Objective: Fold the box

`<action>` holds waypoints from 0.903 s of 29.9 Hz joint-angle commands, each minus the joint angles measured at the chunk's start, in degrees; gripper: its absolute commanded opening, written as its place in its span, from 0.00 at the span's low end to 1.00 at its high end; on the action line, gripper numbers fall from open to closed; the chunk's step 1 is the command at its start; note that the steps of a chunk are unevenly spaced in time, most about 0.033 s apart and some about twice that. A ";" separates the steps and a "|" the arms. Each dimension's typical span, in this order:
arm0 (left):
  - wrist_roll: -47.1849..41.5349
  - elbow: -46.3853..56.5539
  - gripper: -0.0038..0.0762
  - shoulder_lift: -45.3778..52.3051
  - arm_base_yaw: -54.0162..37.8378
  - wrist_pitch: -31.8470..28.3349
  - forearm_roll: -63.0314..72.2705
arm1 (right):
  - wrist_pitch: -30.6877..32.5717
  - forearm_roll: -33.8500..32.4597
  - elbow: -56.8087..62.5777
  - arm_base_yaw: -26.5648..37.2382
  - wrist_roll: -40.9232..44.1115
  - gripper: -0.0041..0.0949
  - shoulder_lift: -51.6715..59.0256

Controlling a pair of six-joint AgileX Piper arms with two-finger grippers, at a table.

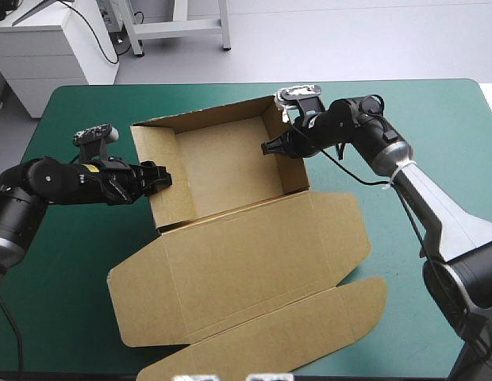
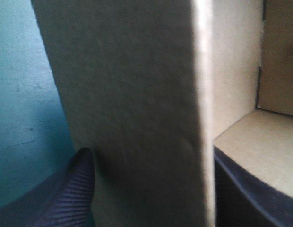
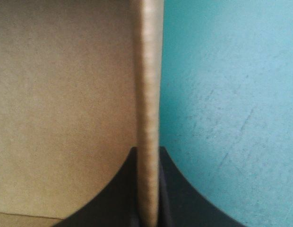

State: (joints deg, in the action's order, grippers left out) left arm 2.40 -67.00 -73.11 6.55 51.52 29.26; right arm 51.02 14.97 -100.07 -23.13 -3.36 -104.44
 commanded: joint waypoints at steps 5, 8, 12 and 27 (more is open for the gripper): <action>-5.46 -1.44 0.45 -1.73 3.12 -3.50 -2.35 | -0.65 0.44 -1.65 -0.83 0.45 0.02 3.09; -5.06 -1.44 0.23 -1.73 4.26 -4.82 -2.87 | 0.51 -2.96 -1.65 -0.83 1.96 0.02 3.09; -3.14 -1.44 0.04 -1.73 4.77 -5.46 -3.03 | 2.09 -6.83 -1.65 -0.83 3.36 0.02 3.09; -3.78 -16.71 0.04 -7.69 6.07 4.14 -12.31 | 9.29 -11.46 -1.65 -0.83 7.15 0.02 3.33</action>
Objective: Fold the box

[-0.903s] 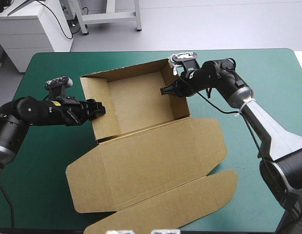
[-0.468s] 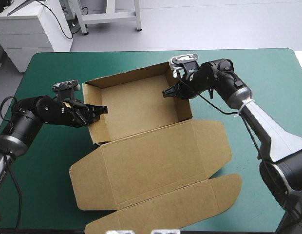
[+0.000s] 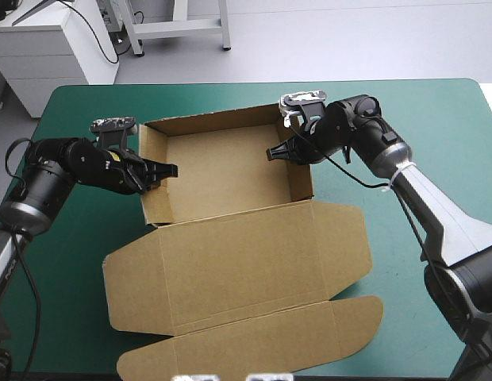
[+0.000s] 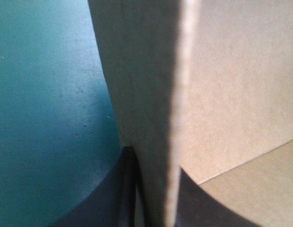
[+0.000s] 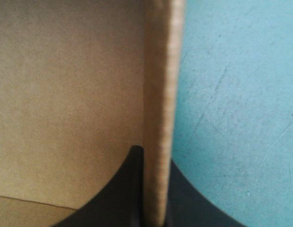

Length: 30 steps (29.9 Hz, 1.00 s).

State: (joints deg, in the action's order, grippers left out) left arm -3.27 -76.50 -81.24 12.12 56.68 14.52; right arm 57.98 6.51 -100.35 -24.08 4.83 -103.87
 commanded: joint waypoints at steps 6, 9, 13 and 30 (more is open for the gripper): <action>0.98 -14.81 0.04 -6.05 0.51 4.45 1.57 | 4.50 -4.23 -1.38 0.12 -1.04 0.02 4.07; 0.37 -15.35 0.04 -8.11 0.51 4.45 1.84 | 5.35 -6.51 -1.38 0.23 0.17 0.02 5.18; -0.20 -15.24 0.04 -11.15 0.51 4.92 1.45 | 10.29 -11.26 -1.38 0.68 1.73 0.02 5.18; -1.35 -15.24 0.04 -24.67 3.05 6.03 0.30 | 12.39 -2.98 -1.38 2.95 1.73 0.02 -4.34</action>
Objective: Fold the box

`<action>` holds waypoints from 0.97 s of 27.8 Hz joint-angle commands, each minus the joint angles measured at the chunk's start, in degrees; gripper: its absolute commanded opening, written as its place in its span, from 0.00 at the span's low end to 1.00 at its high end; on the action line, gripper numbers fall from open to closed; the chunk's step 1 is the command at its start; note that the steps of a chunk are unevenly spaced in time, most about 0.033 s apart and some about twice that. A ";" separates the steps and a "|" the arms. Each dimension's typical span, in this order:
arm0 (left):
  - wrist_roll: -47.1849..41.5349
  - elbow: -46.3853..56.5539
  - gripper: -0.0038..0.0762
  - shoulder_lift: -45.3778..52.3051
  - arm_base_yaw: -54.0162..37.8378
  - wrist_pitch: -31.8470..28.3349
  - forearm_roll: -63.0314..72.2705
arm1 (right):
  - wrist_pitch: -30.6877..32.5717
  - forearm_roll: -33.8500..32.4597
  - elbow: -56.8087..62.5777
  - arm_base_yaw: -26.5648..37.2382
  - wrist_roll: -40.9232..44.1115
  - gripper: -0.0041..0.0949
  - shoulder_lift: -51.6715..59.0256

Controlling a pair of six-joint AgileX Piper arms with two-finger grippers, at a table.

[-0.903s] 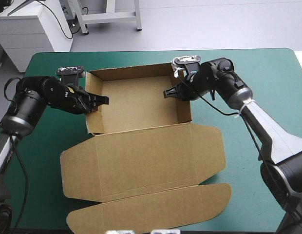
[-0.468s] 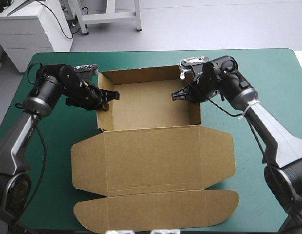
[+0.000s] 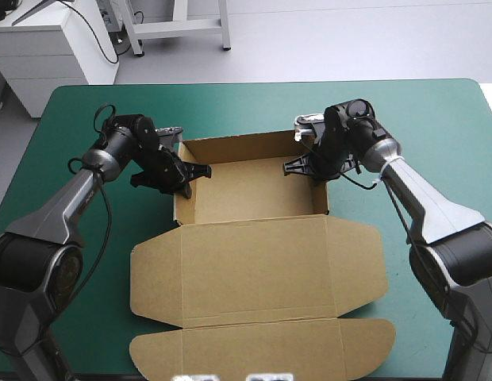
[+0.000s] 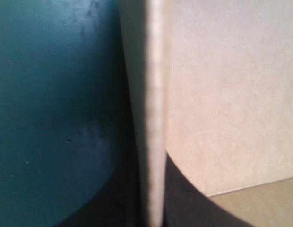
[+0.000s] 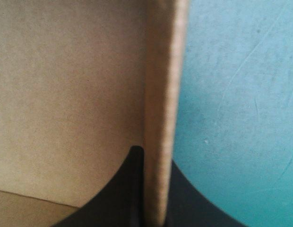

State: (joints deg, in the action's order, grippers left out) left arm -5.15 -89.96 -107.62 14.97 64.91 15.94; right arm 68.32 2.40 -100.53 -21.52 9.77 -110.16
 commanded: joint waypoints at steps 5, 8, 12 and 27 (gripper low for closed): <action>0.53 -1.78 0.04 0.70 0.23 -2.54 -2.80 | 1.70 1.02 -1.31 0.39 -3.21 0.02 0.85; 0.64 -1.78 0.04 0.57 0.23 -2.54 -2.60 | 1.66 -0.09 -1.45 0.39 -3.40 0.04 0.85; 0.79 -1.89 0.11 0.57 0.47 -2.04 -2.24 | 3.35 -3.17 -1.45 0.39 -1.66 0.26 0.85; 0.93 -19.56 0.58 0.57 0.47 8.82 -4.78 | 3.35 -5.89 -7.97 0.39 -1.22 0.61 1.07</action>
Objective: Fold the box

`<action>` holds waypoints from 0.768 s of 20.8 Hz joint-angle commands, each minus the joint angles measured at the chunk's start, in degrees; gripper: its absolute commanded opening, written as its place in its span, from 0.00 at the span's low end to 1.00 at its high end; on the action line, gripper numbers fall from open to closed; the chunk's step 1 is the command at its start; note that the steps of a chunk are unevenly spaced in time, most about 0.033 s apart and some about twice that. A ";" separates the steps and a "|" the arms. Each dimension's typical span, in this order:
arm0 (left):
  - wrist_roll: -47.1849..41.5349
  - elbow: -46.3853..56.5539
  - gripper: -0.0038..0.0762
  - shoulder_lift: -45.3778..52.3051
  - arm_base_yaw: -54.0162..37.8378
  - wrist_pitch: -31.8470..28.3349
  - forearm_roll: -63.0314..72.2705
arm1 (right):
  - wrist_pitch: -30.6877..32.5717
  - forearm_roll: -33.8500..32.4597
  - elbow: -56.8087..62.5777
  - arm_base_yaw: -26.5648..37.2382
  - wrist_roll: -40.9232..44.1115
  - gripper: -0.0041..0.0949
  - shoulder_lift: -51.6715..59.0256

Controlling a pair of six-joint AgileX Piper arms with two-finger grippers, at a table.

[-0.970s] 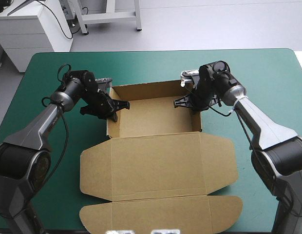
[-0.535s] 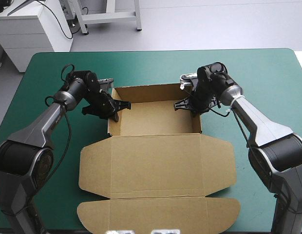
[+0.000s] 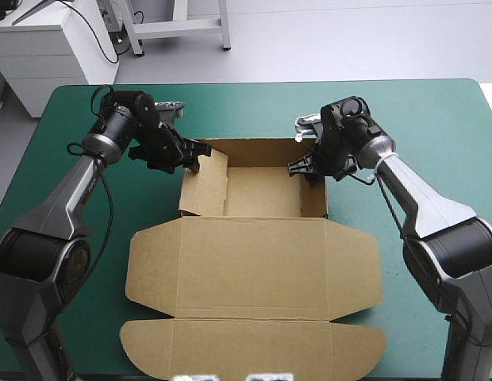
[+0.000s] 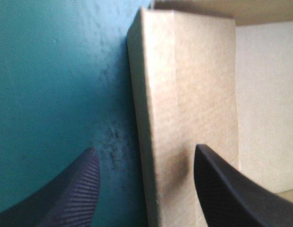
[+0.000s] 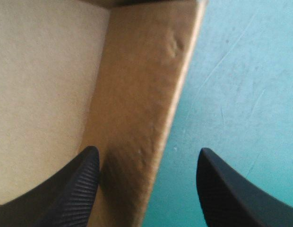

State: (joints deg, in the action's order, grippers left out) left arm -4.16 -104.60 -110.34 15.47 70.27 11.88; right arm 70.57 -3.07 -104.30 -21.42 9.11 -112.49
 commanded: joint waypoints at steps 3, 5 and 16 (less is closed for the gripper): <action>-0.06 -8.95 0.58 4.61 -0.03 3.45 -1.22 | 1.10 0.13 -8.62 0.30 -0.65 0.61 4.55; -0.06 -12.40 0.58 6.26 -0.03 3.45 -1.22 | 1.10 -0.25 -11.35 0.30 -1.99 0.61 6.35; 7.83 -2.22 0.04 33.52 0.09 3.35 -0.28 | 1.10 -0.05 -7.69 0.44 5.58 0.61 11.10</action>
State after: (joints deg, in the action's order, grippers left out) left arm 2.95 -110.79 -83.47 15.47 71.03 10.67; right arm 71.23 -3.04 -112.66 -21.37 14.44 -104.36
